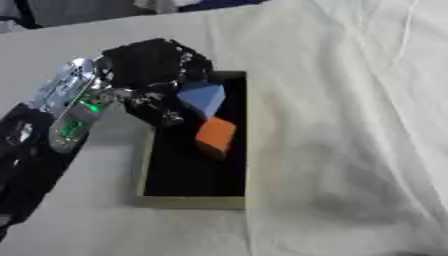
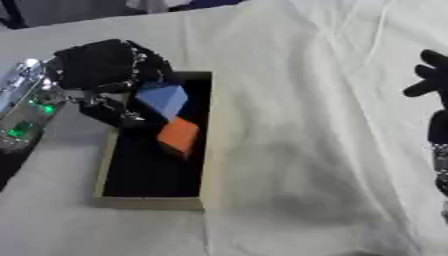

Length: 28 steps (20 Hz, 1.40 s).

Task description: Pick up objects on the table and place them in the box.

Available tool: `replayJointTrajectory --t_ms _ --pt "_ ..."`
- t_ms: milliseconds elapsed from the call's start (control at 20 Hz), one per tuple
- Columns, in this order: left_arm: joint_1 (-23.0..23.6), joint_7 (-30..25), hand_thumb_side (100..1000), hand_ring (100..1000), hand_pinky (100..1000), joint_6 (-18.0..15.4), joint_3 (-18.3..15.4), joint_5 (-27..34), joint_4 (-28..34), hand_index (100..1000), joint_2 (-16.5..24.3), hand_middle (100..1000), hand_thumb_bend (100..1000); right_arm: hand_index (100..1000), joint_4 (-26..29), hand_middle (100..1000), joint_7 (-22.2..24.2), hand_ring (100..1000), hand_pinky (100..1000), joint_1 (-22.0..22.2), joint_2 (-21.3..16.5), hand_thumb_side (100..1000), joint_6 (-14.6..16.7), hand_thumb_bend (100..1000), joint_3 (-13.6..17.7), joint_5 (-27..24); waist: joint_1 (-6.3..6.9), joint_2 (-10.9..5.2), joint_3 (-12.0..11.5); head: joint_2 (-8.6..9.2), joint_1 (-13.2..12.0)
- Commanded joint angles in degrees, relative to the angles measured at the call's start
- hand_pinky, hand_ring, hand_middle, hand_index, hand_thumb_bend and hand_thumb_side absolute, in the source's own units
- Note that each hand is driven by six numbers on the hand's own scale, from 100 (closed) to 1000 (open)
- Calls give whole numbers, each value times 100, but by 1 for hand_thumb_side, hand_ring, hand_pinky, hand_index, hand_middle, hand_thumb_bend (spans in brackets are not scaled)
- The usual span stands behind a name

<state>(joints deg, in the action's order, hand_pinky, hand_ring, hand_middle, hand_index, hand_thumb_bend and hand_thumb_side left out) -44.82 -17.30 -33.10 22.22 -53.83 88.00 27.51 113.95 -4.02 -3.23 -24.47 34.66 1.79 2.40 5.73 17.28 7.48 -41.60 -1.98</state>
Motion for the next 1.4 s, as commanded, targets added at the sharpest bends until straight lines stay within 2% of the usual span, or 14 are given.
replayJointTrajectory --t_ms 50,150,200,250,350,500,700,750,900,1100,1300,1400 --pt "-33 -58 266 811 651 -136 1 -201 5 891 19 792 486 866 64 573 -2 923 882 -21 -60 661 -17 100 45 18 -42 -88 13 16 -24" --pt "-3 -127 307 844 696 -247 35 -324 4 921 7 840 566 866 64 573 -5 923 882 -22 -57 661 -11 100 47 19 -45 -85 28 15 -28" --pt "9 -147 350 874 734 -292 39 -377 16 942 1 876 655 866 64 573 -8 923 882 -21 -56 661 -9 100 49 19 -47 -84 32 8 -28" --pt "22 -156 354 886 747 -329 35 -426 44 950 -2 891 677 866 64 573 -11 922 882 -19 -55 661 -8 100 53 20 -50 -86 34 -2 -25" --pt "43 -144 348 897 758 -359 9 -477 112 957 0 904 680 866 64 573 -21 922 882 -14 -58 661 -2 100 58 21 -57 -93 29 -20 -17" --pt "84 -79 365 893 753 -318 -57 -397 229 956 4 897 627 865 64 574 -38 921 881 -2 -65 661 8 100 68 19 -69 -112 15 -47 2" --pt "117 -62 367 892 753 -216 -119 -214 378 956 24 897 625 865 64 574 -55 921 881 8 -70 660 17 100 75 20 -76 -123 8 -58 13" --pt "130 46 410 878 733 -121 -242 -73 469 959 -18 890 543 865 64 574 -66 920 880 13 -70 660 22 100 84 17 -89 -133 -1 -54 33" --pt "188 272 417 845 693 217 -535 498 778 946 -47 852 411 864 64 575 -108 918 879 22 -83 660 45 100 109 9 -106 -154 -15 -52 69" --pt "223 426 452 792 626 728 -892 1659 1141 934 -78 797 218 864 64 576 -145 917 878 29 -99 661 56 100 125 -2 -119 -184 -47 -62 133" --pt "263 344 492 745 570 1221 -1262 3139 1513 914 -46 748 111 863 64 578 -187 915 877 36 -118 661 65 100 149 -17 -125 -228 -69 -56 205" --pt "313 359 505 733 561 1468 -1467 3777 1728 902 20 733 100 863 64 579 -208 914 876 44 -127 661 75 100 165 -32 -129 -246 -82 -65 241"
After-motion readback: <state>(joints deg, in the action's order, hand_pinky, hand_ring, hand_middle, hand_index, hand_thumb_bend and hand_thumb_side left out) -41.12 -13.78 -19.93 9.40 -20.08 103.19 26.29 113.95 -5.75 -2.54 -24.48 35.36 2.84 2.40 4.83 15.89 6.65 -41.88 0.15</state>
